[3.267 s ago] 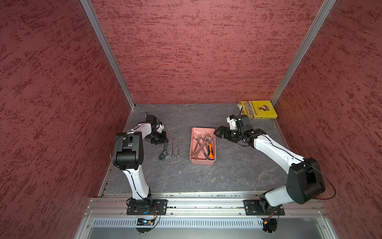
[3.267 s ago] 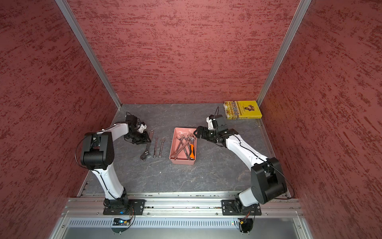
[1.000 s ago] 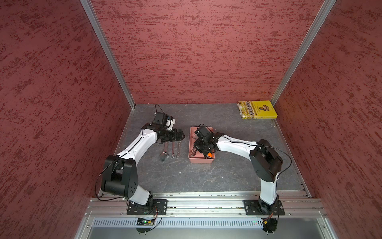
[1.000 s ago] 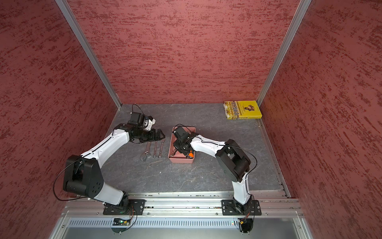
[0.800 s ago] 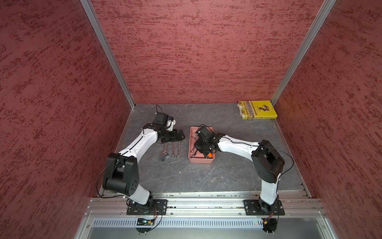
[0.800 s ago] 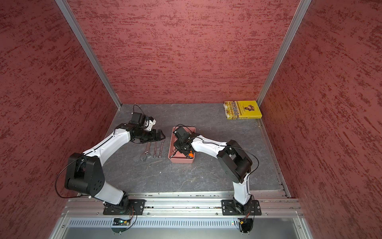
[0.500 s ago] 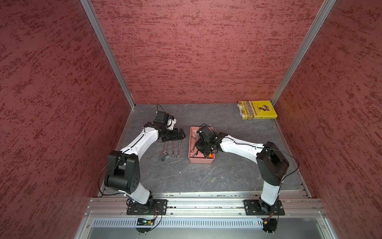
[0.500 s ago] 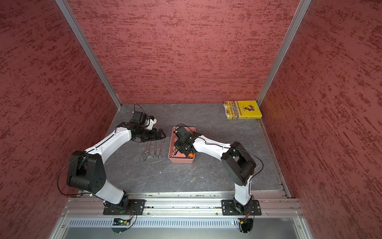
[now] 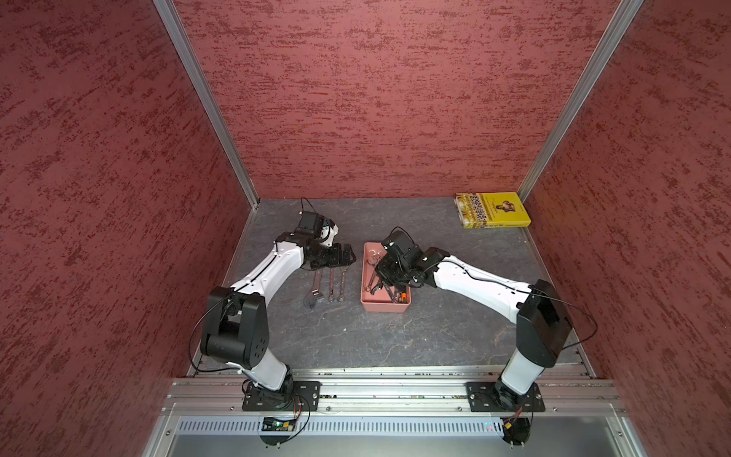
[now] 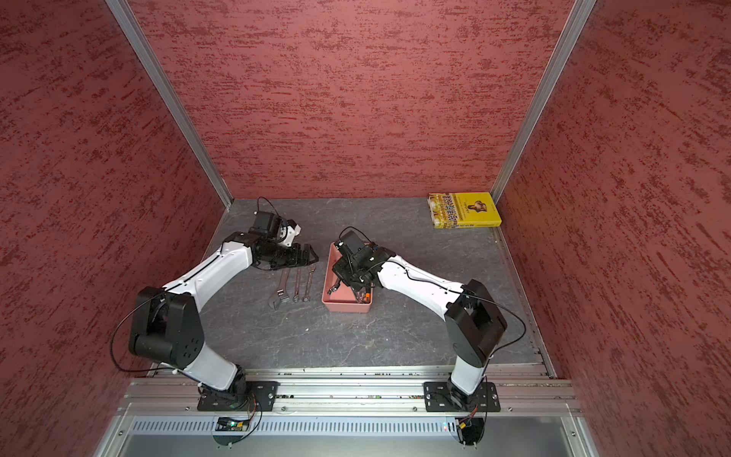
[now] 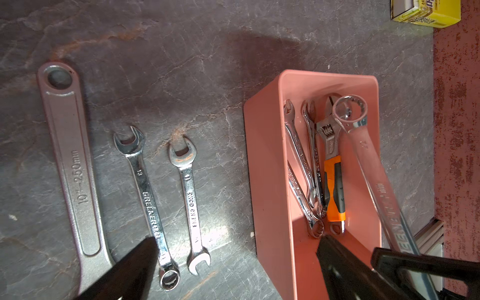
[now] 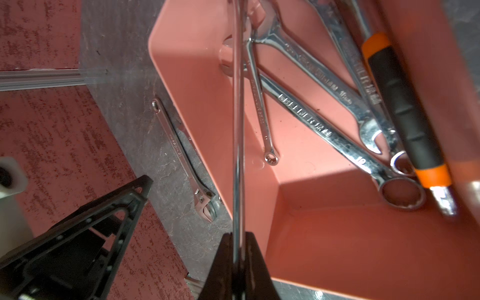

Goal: Take out the wrench from the storage box
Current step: Pick up the wrench from the storage box.

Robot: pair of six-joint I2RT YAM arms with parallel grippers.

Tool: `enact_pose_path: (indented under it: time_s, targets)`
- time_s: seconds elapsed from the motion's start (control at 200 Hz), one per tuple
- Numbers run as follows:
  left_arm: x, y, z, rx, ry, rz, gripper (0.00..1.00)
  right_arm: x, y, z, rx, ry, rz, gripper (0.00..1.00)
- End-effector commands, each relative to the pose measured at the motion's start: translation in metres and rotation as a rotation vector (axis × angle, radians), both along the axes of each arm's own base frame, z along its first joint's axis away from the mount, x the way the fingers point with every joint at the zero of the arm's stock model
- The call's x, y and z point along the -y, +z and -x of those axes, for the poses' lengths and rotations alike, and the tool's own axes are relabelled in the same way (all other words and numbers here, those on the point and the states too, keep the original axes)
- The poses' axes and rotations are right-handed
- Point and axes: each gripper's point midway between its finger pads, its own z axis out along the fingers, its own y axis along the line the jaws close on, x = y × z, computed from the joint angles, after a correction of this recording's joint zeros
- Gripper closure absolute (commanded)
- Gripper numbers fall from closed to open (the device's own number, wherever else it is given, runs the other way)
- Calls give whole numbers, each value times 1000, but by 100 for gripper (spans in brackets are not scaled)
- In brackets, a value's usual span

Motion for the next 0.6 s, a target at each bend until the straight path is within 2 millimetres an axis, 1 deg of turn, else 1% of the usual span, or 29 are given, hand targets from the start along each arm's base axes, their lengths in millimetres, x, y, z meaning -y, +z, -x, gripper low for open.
enact_pose_path:
  time_s: [0.0,0.14,0.22,0.336,0.396,0.476,0.536,0.596]
  targets:
    - [5,7,-8,28,-17,7,0,-3,35,-5,81,18,-31,100]
    - [3,9,-8,36,-19,2,0,3,53,-10,144,57,19,100]
    - [3,12,-9,41,-17,4,0,16,62,-14,195,85,86,100]
    - [4,14,-9,46,-14,11,0,38,72,-17,285,177,231,100]
    - [4,16,-9,53,-10,15,0,54,69,-17,311,223,301,100]
    - [5,18,-8,58,-9,24,0,77,61,-18,329,268,353,100]
    - [5,18,-8,59,-8,26,0,95,55,-21,339,269,355,100]
    - [5,18,-8,59,-8,27,0,105,51,-25,366,290,320,100]
